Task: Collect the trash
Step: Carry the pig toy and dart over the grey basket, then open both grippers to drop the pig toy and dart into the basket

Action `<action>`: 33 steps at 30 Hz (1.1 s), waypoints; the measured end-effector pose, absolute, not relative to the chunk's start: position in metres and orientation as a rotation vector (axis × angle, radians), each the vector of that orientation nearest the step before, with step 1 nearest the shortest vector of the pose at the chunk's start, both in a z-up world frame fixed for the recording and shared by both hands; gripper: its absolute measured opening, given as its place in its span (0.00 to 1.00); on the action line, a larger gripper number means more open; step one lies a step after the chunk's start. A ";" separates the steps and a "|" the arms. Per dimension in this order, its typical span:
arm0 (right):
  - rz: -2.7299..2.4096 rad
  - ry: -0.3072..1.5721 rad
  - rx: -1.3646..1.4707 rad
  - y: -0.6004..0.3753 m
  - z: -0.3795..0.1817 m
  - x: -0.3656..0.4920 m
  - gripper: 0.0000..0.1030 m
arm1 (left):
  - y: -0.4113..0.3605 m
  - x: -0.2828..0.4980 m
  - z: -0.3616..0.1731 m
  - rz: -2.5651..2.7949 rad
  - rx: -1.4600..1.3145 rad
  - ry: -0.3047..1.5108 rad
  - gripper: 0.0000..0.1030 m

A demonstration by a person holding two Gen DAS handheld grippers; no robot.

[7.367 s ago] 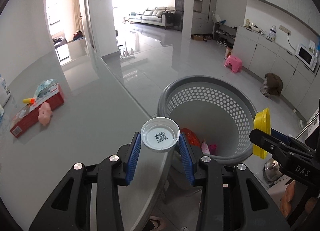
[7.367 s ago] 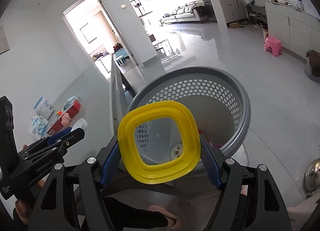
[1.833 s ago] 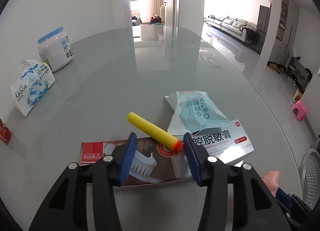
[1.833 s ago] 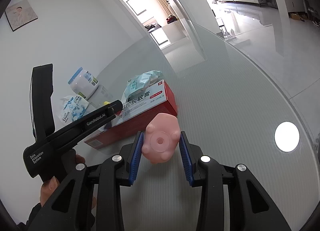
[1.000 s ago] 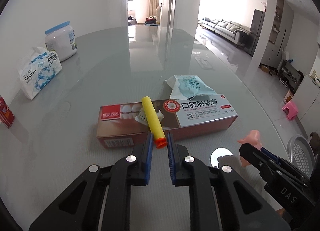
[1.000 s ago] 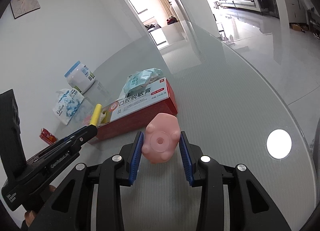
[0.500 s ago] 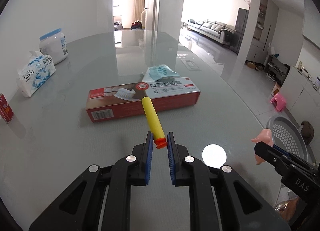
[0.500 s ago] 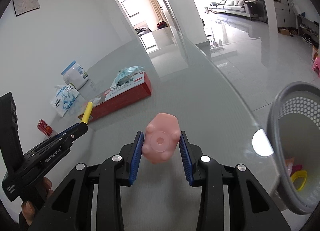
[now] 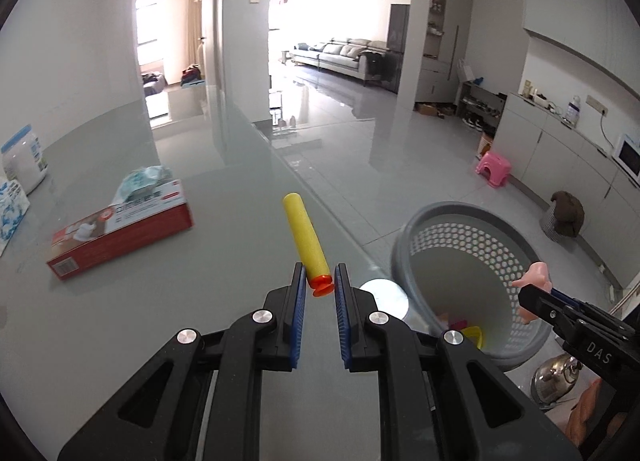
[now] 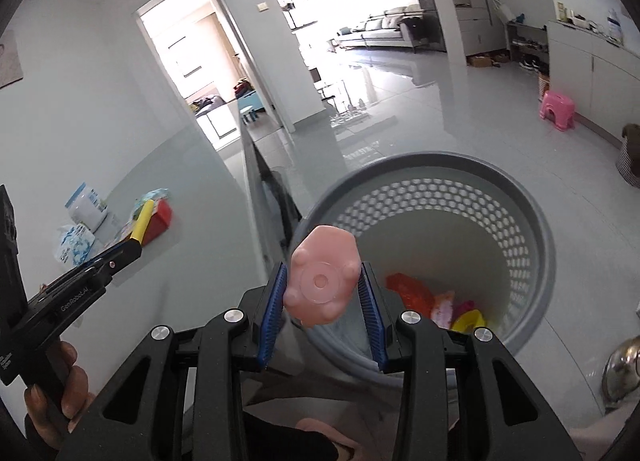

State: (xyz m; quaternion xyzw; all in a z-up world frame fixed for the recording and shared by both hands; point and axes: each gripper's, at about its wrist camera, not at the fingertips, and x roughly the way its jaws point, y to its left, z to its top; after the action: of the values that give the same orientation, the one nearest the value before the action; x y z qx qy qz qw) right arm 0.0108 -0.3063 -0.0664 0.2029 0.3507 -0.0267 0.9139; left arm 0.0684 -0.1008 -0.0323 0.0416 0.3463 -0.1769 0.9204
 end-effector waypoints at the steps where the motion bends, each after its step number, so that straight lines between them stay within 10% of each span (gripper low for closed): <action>1: -0.067 0.721 0.422 -0.314 -0.068 0.008 0.35 | -0.113 0.068 -0.032 -0.381 0.098 0.713 0.14; 33: -0.100 0.787 0.588 -0.396 -0.119 0.042 0.42 | -0.251 0.098 -0.083 -0.514 0.287 0.864 0.17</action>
State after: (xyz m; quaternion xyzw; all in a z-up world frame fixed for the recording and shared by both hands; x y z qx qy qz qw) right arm 0.0421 -0.3956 -0.1186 0.2820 0.3775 -0.0482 0.8807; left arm 0.0975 -0.2505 -0.0826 0.1373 0.4126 -0.2452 0.8665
